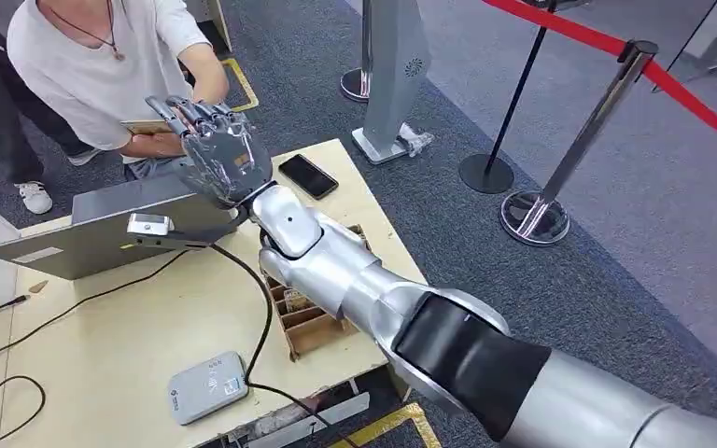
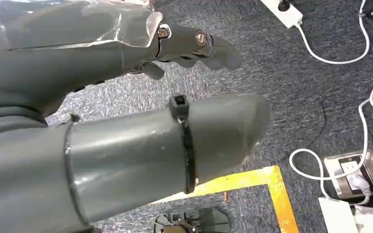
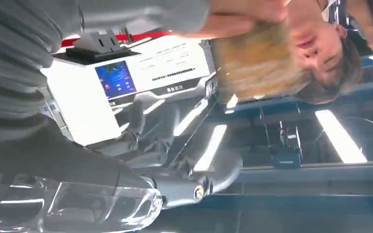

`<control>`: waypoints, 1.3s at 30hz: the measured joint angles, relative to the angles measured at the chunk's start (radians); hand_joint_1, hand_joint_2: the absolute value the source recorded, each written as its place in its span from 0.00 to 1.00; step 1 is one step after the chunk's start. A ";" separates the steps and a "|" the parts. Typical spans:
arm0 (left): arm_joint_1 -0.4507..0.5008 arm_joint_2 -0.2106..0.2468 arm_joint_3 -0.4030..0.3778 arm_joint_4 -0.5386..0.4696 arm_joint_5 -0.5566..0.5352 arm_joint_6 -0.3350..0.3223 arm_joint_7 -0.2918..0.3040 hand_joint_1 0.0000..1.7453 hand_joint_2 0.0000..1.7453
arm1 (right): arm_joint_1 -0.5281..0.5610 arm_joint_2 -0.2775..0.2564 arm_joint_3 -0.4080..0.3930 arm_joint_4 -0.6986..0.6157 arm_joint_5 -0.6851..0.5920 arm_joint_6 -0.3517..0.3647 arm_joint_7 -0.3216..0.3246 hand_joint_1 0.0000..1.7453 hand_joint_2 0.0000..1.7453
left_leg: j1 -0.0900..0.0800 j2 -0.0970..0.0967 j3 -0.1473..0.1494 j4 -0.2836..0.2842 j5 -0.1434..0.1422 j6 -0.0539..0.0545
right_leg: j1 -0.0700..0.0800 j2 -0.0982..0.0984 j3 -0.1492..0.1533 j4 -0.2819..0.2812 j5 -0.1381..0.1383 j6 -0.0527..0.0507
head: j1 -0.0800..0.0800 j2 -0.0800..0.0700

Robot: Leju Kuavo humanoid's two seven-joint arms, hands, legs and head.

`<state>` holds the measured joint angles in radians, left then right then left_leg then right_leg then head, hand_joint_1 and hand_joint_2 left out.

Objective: Pass the card to the sensor for recognition and then transmit it.

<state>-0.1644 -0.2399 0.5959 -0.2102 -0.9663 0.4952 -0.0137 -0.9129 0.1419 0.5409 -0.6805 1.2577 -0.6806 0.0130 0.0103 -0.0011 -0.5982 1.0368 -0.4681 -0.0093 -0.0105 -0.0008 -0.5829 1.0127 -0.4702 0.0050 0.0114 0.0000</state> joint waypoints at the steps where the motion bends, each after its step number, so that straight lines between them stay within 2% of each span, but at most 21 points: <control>1: 0.000 0.000 0.000 0.000 0.002 0.001 0.000 0.00 0.00 | 0.000 0.000 -0.001 0.003 -0.004 -0.001 -0.005 0.00 0.00 | 0.000 0.000 0.000 0.000 0.000 0.000 | 0.000 0.000 0.000 0.000 0.000 0.000 | 0.000 0.000; 9: 0.003 0.000 0.000 0.000 0.012 0.005 0.000 0.00 0.00 | 0.002 0.007 -0.004 0.010 -0.034 -0.001 -0.035 0.00 0.00 | 0.000 0.000 0.000 0.000 0.000 0.000 | 0.000 0.000 0.000 0.000 0.000 0.000 | 0.000 0.000; 11: 0.004 0.000 0.000 0.000 0.012 0.005 0.000 0.00 0.00 | 0.009 0.014 -0.013 0.005 -0.091 0.005 -0.069 0.00 0.00 | 0.000 0.000 0.000 0.000 0.000 0.000 | 0.000 0.000 0.000 0.000 0.000 0.000 | 0.000 0.000; 14: 0.005 0.002 0.000 0.000 0.017 0.010 -0.010 0.00 0.00 | 0.032 0.023 -0.034 -0.027 -0.225 0.084 -0.143 0.00 0.00 | 0.000 0.000 0.000 0.000 0.000 0.000 | 0.000 0.000 0.000 0.000 0.000 0.000 | 0.000 0.000; 16: 0.013 0.001 0.000 0.000 0.025 0.043 -0.044 0.00 0.00 | 0.062 0.023 -0.042 -0.075 -0.296 0.140 -0.167 0.00 0.00 | 0.000 0.000 0.000 0.000 0.000 0.000 | 0.000 0.000 0.000 0.000 0.000 0.000 | 0.000 0.000; 24: 0.040 -0.006 0.001 0.000 0.051 0.070 -0.068 0.00 0.00 | 0.166 -0.005 -0.041 -0.274 -0.364 0.330 -0.187 0.00 0.00 | 0.000 0.000 -0.001 0.000 0.000 0.000 | 0.000 0.000 -0.001 0.000 0.000 0.000 | 0.000 0.000; 28: 0.042 -0.006 0.003 0.000 0.067 0.078 -0.069 0.00 0.00 | 0.206 -0.034 -0.023 -0.355 -0.357 0.370 -0.190 0.00 0.00 | 0.000 0.000 -0.001 0.000 0.000 0.000 | 0.000 0.000 -0.001 -0.001 0.000 0.000 | 0.000 0.000; 33: 0.051 -0.006 0.006 0.000 0.081 0.086 -0.079 0.00 0.00 | 0.264 -0.075 0.002 -0.425 -0.342 0.372 -0.192 0.00 0.00 | 0.000 0.000 -0.001 0.000 0.000 0.000 | 0.000 0.000 -0.001 -0.001 0.000 0.000 | 0.000 0.000; 34: 0.052 -0.006 0.007 0.000 0.084 0.086 -0.081 0.00 0.00 | 0.276 -0.083 0.005 -0.437 -0.335 0.366 -0.192 0.00 1.00 | 0.000 0.000 -0.001 0.000 0.000 0.000 | 0.000 0.000 -0.001 -0.001 0.000 0.000 | 0.000 0.000; 39: 0.053 -0.006 0.012 0.000 0.090 0.085 -0.090 0.00 0.00 | 0.335 -0.113 0.021 -0.464 -0.289 0.307 -0.173 0.00 1.00 | 0.000 0.000 -0.001 0.000 0.000 0.000 | 0.000 0.000 -0.001 -0.001 0.000 0.000 | 0.000 0.000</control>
<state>-0.1109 -0.2461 0.6081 -0.2102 -0.8762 0.5806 -0.1038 -0.5774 0.0290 0.5623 -1.1444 0.9682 -0.3735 -0.1602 0.0103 -0.0011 -0.5989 1.0367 -0.4686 -0.0090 -0.0105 -0.0008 -0.5836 1.0121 -0.4705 0.0053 0.0114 0.0000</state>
